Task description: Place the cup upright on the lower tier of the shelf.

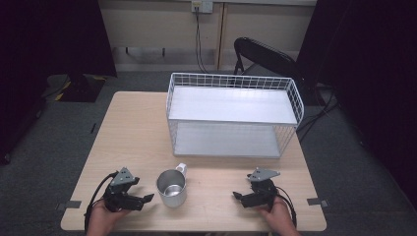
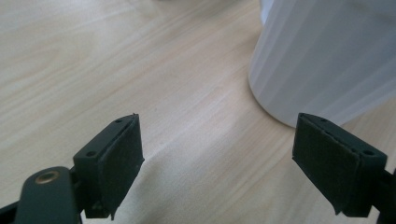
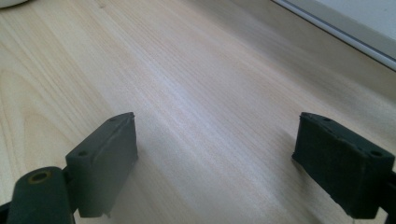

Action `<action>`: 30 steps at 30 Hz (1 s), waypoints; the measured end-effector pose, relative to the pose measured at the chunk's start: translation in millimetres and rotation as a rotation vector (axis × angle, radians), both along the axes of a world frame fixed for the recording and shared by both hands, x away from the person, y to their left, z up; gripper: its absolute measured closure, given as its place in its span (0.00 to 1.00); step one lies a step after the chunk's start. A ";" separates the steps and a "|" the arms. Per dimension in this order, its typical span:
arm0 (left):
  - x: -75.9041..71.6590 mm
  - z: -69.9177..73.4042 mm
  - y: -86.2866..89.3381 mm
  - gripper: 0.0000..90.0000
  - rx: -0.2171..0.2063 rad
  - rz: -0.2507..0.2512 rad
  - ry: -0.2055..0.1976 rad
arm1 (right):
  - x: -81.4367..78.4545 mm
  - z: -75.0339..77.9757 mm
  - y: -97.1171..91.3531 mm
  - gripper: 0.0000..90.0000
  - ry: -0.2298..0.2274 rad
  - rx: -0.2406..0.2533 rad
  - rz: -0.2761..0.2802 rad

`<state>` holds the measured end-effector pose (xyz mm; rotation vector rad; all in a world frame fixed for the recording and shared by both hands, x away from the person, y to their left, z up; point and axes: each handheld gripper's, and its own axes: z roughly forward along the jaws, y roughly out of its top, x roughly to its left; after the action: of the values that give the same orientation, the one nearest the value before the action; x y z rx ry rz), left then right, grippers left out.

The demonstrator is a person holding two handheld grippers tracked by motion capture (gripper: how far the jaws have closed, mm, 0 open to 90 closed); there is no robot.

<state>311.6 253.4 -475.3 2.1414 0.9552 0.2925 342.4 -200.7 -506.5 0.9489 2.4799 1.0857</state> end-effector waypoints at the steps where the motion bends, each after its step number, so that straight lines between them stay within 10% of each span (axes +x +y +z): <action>1: -0.5 4.4 1.8 0.17 -0.009 -0.001 0.000 | 0.2 -0.1 0.1 0.14 -0.001 0.000 0.000; 30: 3.9 72.3 0.1 0.20 -0.054 0.035 -0.050 | 0.2 -0.1 0.0 0.14 -0.001 0.000 0.000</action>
<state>315.5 253.5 -403.0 2.0609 0.9620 0.3316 342.6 -200.7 -506.6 0.9481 2.4791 1.0859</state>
